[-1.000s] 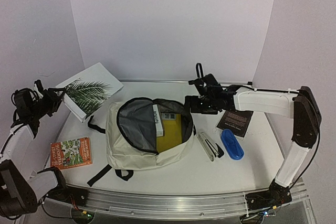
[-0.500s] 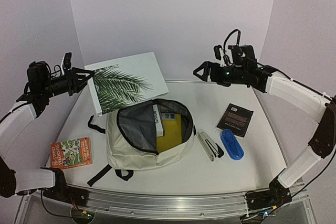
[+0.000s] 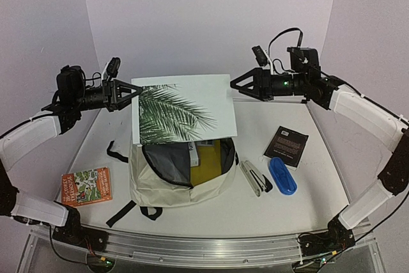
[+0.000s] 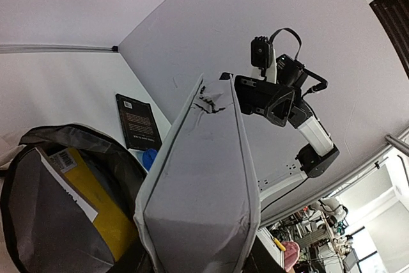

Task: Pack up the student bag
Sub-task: Pick up the book from the center of the board.

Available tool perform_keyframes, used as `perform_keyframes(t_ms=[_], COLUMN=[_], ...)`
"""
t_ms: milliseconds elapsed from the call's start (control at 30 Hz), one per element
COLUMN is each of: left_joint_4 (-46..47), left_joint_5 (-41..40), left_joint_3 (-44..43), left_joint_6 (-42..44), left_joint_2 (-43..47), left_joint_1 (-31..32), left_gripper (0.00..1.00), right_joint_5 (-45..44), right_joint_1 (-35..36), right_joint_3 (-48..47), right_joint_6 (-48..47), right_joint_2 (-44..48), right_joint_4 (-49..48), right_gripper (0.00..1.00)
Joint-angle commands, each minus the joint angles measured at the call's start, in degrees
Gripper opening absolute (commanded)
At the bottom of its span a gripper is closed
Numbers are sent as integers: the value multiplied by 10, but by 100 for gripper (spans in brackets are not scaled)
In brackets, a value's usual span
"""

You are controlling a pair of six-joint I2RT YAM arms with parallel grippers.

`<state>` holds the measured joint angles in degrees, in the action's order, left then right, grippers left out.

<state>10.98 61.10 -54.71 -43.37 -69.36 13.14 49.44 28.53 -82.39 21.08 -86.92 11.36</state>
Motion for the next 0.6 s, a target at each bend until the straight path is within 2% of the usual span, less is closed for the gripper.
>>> perform_keyframes(t_ms=[0, 167, 300, 567], left_joint_4=[92, 123, 121, 143], left_joint_5=[23, 24, 23, 5], left_joint_3=[-48, -54, -60, -74], left_joint_6=[-13, -30, -30, -30], left_joint_2=[-22, -33, -34, -68], left_joint_1=[21, 25, 25, 47], left_gripper=[30, 29, 29, 29], right_joint_5=[41, 28, 79, 162], right_joint_1=[6, 5, 6, 7], right_joint_3=[17, 32, 38, 63], right_joint_6=[-2, -4, -2, 65], right_joint_2=[-22, -40, -43, -28], right_joint_4=[-15, -14, -29, -123], right_gripper=[98, 98, 98, 79])
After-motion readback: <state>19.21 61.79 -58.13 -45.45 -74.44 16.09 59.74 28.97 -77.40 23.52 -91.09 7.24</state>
